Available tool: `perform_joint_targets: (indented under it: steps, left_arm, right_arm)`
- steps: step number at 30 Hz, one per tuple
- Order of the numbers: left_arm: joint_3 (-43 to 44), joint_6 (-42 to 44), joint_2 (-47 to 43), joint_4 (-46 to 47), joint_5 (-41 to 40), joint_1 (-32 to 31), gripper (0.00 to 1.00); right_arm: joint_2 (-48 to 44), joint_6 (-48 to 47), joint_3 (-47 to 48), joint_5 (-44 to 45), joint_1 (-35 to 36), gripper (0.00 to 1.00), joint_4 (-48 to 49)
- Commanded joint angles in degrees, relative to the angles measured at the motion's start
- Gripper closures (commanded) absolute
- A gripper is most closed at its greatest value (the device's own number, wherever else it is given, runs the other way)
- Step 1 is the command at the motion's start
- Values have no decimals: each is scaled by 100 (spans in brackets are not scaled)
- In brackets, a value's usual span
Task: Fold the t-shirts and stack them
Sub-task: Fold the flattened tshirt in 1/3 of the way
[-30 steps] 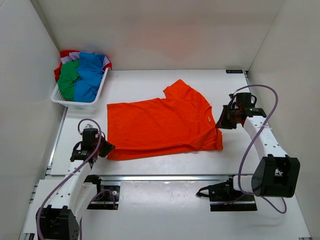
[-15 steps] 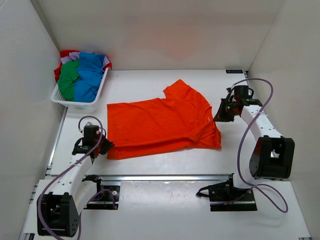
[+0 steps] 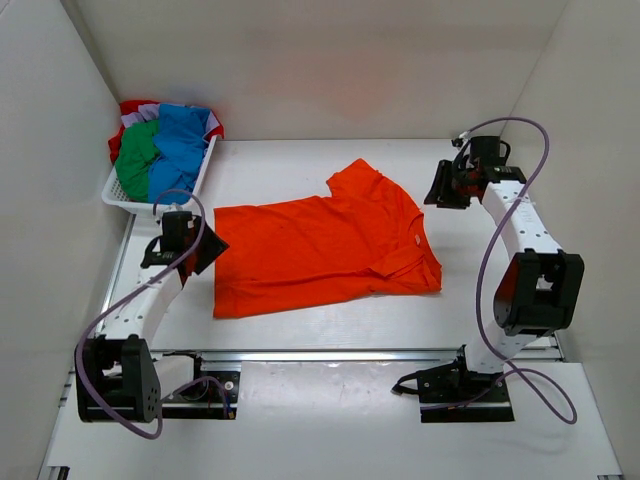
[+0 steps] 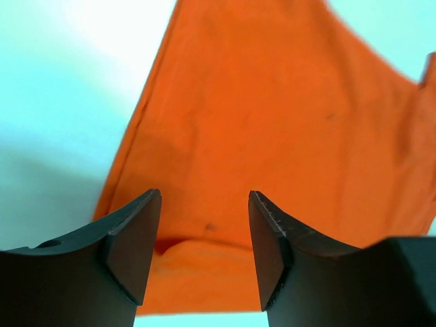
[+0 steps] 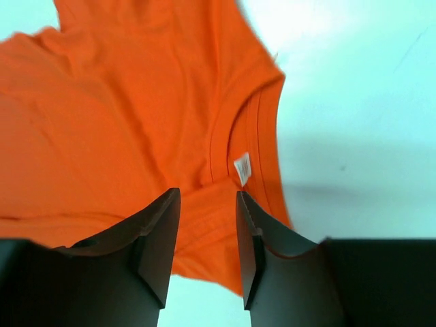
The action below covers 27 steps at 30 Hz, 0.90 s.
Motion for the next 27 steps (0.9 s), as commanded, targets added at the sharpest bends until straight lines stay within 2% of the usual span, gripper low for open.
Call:
perform_joint_targets:
  steps: [1, 5, 7, 10, 13, 19, 27]
  left_arm:
    - [377, 205, 147, 189, -88, -111, 35]
    - [298, 12, 542, 557, 297, -129, 37]
    - [429, 55, 849, 637, 211, -172, 37]
    - [692, 38, 1271, 673, 289, -181, 37]
    - [904, 64, 1623, 804, 360, -225, 35]
    - [1413, 161, 2194, 839, 369, -112, 35]
    - [2776, 662, 3127, 383, 35, -50, 31]
  right_arm:
    - [114, -241, 272, -44, 46, 63, 101]
    - [622, -321, 332, -536, 81, 67, 601]
    - [930, -330, 516, -826, 108, 68, 751]
    - [1492, -382, 833, -1073, 213, 62, 884]
    - [1942, -339, 1071, -1266, 423, 62, 1024]
    - [2654, -128, 1274, -1004, 477, 59, 972]
    - [2506, 250, 528, -397, 275, 58, 709]
